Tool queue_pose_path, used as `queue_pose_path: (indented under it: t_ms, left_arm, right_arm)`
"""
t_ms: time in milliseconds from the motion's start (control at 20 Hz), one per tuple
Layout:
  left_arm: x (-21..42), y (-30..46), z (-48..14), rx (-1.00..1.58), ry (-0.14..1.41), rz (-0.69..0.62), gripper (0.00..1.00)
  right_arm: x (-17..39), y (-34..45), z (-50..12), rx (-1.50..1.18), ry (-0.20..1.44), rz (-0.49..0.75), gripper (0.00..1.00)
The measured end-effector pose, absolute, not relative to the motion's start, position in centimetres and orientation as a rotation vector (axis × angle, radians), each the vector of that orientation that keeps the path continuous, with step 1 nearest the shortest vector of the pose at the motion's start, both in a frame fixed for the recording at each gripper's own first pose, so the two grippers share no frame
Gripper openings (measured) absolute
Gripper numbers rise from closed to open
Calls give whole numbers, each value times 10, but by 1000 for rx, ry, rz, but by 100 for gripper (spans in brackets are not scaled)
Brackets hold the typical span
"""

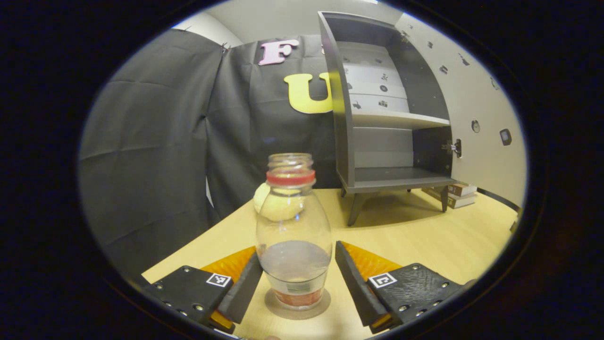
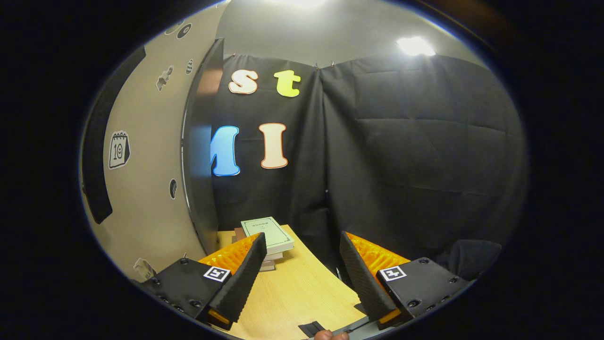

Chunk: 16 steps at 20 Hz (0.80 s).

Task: Open the cabinet door with the right hand, grasp the bottle in the cabinet with the left hand and place it on the coaster, then close the cabinet door with the right hand.

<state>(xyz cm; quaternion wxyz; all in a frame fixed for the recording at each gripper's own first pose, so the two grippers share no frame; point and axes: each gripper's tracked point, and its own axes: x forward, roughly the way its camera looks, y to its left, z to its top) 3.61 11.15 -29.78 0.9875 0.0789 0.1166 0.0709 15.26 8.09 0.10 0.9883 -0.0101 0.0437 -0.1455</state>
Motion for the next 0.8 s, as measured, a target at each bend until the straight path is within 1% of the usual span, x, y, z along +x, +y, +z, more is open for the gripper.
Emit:
queue_pose_path:
  t_ms: [50, 200, 250, 300, 350, 450, 500, 550, 600, 650, 700, 750, 800]
  left_arm:
    - [36, 113, -292, 156, 227, 149, 87]
    - [35, 113, -271, 141, 198, 157, 90]
    - [34, 113, -263, 141, 185, 158, 90]
    - [33, 112, -253, 138, 173, 155, 90]
    - [31, 110, -243, 135, 159, 153, 87]
    - [33, 105, -217, 130, 124, 144, 87]
    - [31, 102, -204, 131, 105, 138, 90]
    - [29, 98, -189, 133, 87, 134, 87]
    - [28, 94, -177, 136, 75, 128, 87]
    - [27, 90, -165, 136, 65, 121, 87]
    - [27, 85, -151, 132, 57, 112, 87]
    - [26, 81, -138, 129, 54, 107, 87]
    - [25, 78, -128, 127, 57, 107, 90]
  right_arm:
    - [152, 79, 0, -19, 89, -293, 94]
    - [151, 80, 1, -18, 84, -284, 94]
    - [151, 81, 2, -22, 79, -279, 99]
    - [151, 83, 1, -20, 78, -268, 99]
    - [151, 88, 1, -9, 78, -249, 95]
    - [150, 88, 3, -9, 66, -241, 94]
    - [151, 88, 3, -14, 58, -238, 99]
    - [151, 90, 5, -19, 53, -233, 99]
    - [150, 92, 5, -20, 50, -228, 94]
    - [150, 93, 8, -15, 45, -222, 99]
    - [149, 94, 11, -5, 38, -215, 94]
    - [150, 96, 14, 0, 32, -210, 94]
    - [150, 97, 15, -11, 32, -208, 99]
